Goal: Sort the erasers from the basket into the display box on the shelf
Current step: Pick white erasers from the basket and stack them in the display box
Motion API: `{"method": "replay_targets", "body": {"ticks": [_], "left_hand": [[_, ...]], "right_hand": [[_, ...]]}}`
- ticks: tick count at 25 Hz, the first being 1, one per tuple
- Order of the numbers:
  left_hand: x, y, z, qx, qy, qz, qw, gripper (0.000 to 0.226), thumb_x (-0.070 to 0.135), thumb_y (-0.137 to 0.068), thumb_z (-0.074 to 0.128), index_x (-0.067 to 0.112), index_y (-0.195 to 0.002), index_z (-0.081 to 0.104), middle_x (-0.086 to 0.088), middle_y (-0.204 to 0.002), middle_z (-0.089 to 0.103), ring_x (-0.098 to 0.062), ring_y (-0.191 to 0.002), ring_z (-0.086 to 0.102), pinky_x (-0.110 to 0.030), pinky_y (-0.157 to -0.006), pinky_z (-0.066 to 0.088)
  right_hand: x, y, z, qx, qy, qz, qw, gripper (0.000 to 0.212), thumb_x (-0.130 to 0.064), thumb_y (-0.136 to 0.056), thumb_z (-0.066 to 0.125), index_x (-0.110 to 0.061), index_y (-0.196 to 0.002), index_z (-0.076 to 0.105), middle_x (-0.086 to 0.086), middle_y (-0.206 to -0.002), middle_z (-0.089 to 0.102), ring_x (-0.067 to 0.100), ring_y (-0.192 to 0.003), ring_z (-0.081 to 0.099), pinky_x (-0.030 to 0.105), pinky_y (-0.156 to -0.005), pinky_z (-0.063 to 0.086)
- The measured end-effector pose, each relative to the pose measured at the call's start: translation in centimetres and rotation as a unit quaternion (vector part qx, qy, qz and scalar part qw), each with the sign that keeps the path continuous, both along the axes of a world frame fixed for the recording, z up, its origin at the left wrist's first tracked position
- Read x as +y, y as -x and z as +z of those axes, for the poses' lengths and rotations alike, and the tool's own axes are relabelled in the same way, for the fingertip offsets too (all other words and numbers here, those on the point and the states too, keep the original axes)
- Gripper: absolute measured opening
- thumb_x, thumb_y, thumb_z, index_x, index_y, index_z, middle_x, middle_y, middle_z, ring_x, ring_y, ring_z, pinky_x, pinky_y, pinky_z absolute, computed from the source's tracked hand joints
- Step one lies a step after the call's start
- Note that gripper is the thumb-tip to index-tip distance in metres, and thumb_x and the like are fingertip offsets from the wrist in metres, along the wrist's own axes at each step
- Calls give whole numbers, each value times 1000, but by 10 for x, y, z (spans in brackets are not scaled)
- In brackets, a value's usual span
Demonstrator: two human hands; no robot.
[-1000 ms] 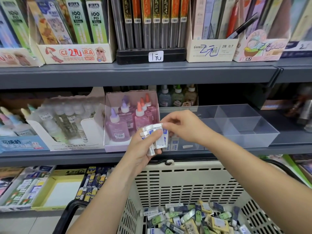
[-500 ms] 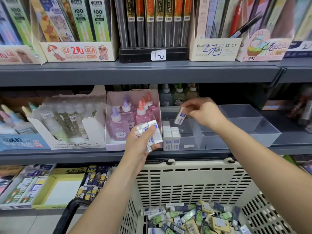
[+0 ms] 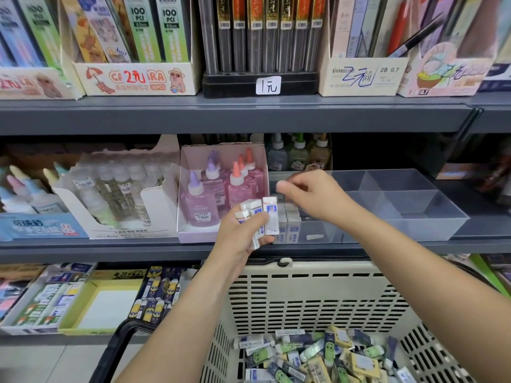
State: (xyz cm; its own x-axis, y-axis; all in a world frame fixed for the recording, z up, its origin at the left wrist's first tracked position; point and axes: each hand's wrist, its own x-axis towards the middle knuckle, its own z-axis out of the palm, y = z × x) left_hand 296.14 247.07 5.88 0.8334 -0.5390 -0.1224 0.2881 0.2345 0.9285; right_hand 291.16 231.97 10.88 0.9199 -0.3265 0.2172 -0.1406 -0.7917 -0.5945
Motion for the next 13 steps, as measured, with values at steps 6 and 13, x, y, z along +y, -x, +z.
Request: {"method": "replay_targets", "body": {"ticks": [6,13], "left_hand": [[1,0,3,19,13,-36,999,4,11,-90,58,14,-92,61,-5,-75,73,-14,-64,68,-20,-39,45],[0,1,1,16,29,-25,999,14,1,-86,60,14,-90,54,-9,-76,67,-14,-60,61,-18,-36,36]], "right_hand": [[4,10,16,-23,-233,59,970,11,-11,-91,57,-13,-88,67,-8,-66,67,0,-57,62,16,-48,46],[4,21,13,-22,-339,78,937,14,-13,-93,53,-18,-97,66,-1,-86,70,8,-75,69,15,-62,52]]}}
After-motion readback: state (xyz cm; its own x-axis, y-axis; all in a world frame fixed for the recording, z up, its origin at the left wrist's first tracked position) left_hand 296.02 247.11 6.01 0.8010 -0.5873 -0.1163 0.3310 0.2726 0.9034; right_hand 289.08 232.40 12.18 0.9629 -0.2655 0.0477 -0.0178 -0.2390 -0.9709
